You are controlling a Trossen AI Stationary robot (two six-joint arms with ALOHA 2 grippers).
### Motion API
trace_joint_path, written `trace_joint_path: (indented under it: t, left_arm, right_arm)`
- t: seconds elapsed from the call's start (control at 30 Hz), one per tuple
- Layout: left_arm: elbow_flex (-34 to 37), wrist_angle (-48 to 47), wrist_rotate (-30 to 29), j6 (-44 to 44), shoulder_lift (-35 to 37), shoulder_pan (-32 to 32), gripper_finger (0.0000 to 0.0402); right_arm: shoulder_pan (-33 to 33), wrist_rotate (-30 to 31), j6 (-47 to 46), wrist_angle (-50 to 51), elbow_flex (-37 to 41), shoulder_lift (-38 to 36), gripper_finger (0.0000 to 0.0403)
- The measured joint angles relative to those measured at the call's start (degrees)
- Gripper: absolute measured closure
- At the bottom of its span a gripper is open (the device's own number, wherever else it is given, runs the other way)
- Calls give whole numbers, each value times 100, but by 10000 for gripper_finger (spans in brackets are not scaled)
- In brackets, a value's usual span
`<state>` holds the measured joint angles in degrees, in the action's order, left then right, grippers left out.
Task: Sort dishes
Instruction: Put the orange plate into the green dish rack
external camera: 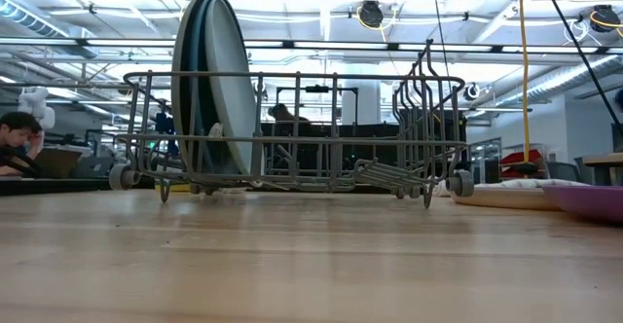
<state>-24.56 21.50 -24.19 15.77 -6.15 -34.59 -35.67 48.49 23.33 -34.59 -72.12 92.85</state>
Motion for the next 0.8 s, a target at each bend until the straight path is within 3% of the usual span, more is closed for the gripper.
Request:
trace_joint_path:
  t: [0.13,0.37,0.8]
  left_arm:
    - [-1,-5,-40,7,0,0,356]
    - [-2,-167,-480,7,0,2,356]
    - [0,-149,-674,117,0,2,356]
  right_arm:
    - [-256,563,-158,1122,0,-146,218]
    - [-512,514,-849,2189,0,-105,218]
    - [-646,375,-447,1760,2,-106,218]
